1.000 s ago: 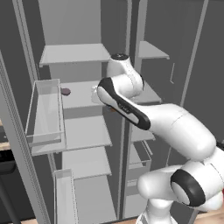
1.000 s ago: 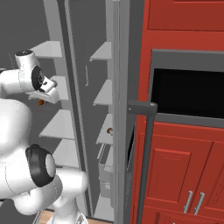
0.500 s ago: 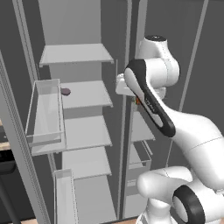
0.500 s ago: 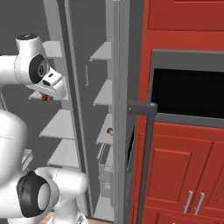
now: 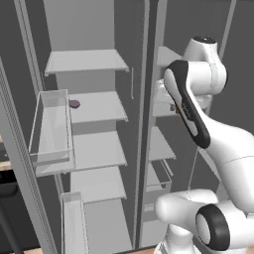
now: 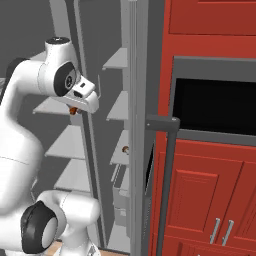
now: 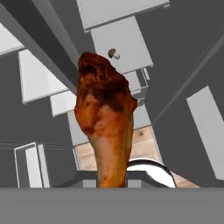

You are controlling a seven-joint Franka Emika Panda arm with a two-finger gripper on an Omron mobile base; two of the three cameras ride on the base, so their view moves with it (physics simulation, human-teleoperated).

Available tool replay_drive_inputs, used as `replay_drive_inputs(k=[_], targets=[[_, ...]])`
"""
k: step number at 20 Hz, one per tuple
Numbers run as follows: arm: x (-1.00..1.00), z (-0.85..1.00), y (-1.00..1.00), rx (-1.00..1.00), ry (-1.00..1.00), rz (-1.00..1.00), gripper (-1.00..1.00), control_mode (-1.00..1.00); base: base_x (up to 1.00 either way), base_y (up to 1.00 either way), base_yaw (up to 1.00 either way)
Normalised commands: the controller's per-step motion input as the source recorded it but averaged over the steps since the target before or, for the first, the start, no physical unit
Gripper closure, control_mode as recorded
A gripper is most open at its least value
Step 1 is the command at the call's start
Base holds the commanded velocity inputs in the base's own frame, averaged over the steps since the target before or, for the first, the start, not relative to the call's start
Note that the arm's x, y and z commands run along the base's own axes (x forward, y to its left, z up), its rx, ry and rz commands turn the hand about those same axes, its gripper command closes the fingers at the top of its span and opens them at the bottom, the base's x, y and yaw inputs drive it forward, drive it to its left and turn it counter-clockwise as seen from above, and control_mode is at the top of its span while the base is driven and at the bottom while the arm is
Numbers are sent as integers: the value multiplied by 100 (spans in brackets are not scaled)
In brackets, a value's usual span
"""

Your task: There's a chicken drumstick in the fridge that needs to be moved to the freezer for freezing. Pick up the chicken drumstick from the fridge, place it on any shelf in the freezer, and close the fridge and freezer doors when done.

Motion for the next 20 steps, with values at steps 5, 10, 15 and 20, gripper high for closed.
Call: replay_drive_inputs(k=[5, 10, 15, 20], targets=[[30, 2, -42, 0, -1, 0, 100, -100, 0, 0, 0], [42, -23, -42, -1, -3, 1, 100, -100, 0, 0, 0], [52, -4, -29, 0, -1, 4, 100, -100, 0, 0, 0], [52, -28, -4, 0, -5, 12, 100, -100, 0, 0, 0]])
